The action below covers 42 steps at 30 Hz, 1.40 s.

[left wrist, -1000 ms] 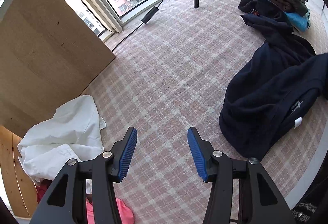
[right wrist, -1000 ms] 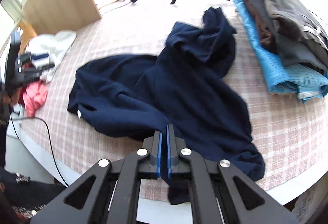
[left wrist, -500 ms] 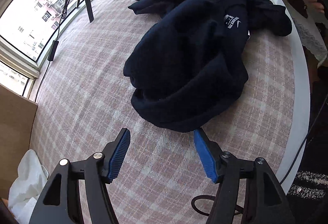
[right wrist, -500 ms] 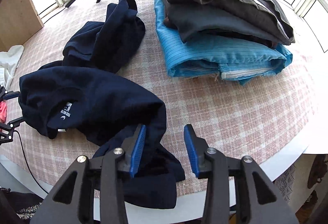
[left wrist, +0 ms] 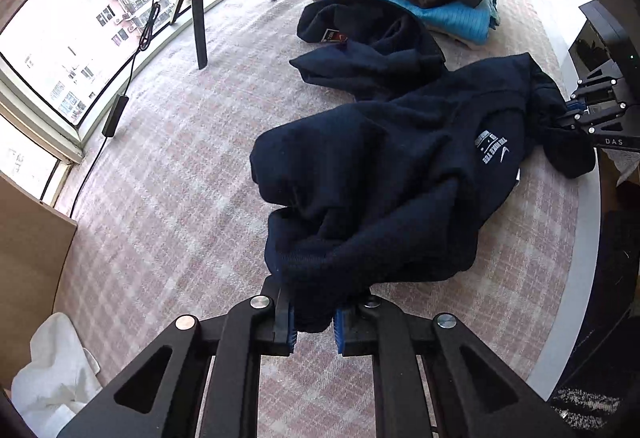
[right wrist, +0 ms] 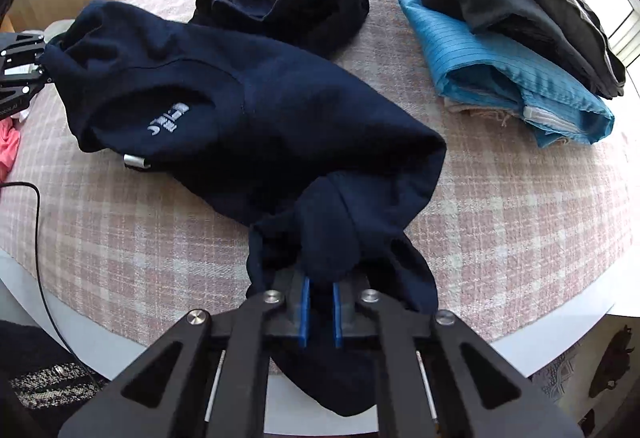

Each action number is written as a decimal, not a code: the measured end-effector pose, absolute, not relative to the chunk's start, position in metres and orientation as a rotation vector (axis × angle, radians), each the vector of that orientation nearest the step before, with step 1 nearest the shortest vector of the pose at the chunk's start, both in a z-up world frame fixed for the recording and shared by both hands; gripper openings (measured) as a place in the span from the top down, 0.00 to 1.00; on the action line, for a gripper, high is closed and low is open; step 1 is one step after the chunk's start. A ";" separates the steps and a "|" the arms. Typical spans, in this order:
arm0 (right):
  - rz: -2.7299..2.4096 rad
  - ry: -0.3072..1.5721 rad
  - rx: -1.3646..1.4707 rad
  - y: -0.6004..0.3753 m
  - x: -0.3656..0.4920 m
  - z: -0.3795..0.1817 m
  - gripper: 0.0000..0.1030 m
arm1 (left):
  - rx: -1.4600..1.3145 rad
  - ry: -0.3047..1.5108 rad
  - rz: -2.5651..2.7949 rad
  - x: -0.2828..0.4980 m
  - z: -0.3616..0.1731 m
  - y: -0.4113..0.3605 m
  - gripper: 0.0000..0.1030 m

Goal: Fold clothes

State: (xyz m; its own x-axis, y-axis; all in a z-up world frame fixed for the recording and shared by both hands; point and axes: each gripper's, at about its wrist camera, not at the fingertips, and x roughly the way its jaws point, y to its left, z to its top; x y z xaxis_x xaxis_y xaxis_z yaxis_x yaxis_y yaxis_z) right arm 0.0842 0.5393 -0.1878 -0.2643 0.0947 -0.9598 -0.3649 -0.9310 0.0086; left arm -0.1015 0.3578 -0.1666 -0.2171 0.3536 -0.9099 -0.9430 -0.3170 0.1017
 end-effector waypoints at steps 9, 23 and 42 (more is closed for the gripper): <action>2.490 0.352 -1.240 0.524 0.135 -0.020 0.93 | -1.018 0.776 1.779 -0.098 -0.096 0.276 0.93; 2.323 0.576 -1.432 0.531 0.124 -0.069 0.92 | -1.224 0.853 1.705 -0.164 -0.142 0.271 0.87; 2.417 -0.031 -1.735 0.523 0.028 -0.150 0.47 | -1.058 1.184 1.505 -0.164 -0.241 0.348 0.86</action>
